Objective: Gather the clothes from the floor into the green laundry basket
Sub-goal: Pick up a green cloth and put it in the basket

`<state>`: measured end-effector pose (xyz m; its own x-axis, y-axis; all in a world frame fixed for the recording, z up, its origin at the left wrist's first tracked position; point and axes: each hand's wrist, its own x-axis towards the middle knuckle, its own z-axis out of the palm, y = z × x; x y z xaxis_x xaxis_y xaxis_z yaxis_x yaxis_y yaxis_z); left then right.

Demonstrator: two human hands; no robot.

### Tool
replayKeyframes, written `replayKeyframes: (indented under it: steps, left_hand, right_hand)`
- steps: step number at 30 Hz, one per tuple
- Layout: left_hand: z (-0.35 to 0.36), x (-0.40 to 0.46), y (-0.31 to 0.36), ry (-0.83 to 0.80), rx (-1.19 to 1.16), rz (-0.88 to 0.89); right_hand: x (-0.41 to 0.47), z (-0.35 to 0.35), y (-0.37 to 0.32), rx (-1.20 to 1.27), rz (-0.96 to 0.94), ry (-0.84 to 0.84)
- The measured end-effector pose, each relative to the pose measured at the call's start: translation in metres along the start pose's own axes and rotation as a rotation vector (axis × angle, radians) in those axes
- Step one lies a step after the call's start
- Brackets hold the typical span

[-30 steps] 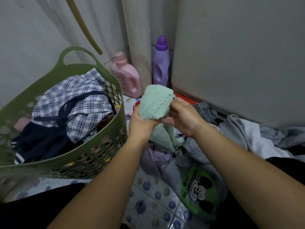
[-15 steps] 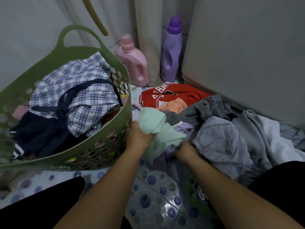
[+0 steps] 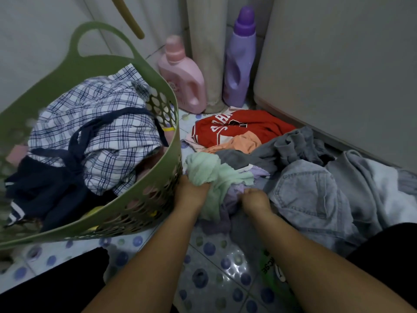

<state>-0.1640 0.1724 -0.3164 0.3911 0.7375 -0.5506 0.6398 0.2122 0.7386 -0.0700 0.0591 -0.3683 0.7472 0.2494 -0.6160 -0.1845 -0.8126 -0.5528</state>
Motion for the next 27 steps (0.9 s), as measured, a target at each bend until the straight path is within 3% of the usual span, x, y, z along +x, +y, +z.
replayKeyframes:
  steps: [4,10,14,18,21,27]
  left_hand:
    - [-0.001,-0.011,0.022,0.062,-0.033,0.087]
    - [-0.016,-0.043,0.063,0.113,-0.128,0.218]
    - [-0.033,-0.071,0.093,0.115,-0.209,0.386]
    - [-0.057,-0.099,0.122,0.016,-0.285,0.57]
    - [-0.08,-0.113,0.146,-0.011,-0.357,0.654]
    - [-0.143,-0.147,0.183,0.155,-0.44,0.858]
  right_hand:
    - [-0.021,-0.022,-0.022,0.396,-0.135,0.118]
    - [-0.077,-0.083,-0.079,0.688,-0.541,0.154]
    - [-0.113,-0.11,-0.111,0.833,-0.734,0.032]
    - [-0.149,-0.123,-0.14,0.997,-0.827,-0.167]
    - [-0.173,-0.129,-0.163,1.019,-0.883,-0.223]
    - [-0.226,-0.128,-0.222,1.141,-1.045,-0.329]
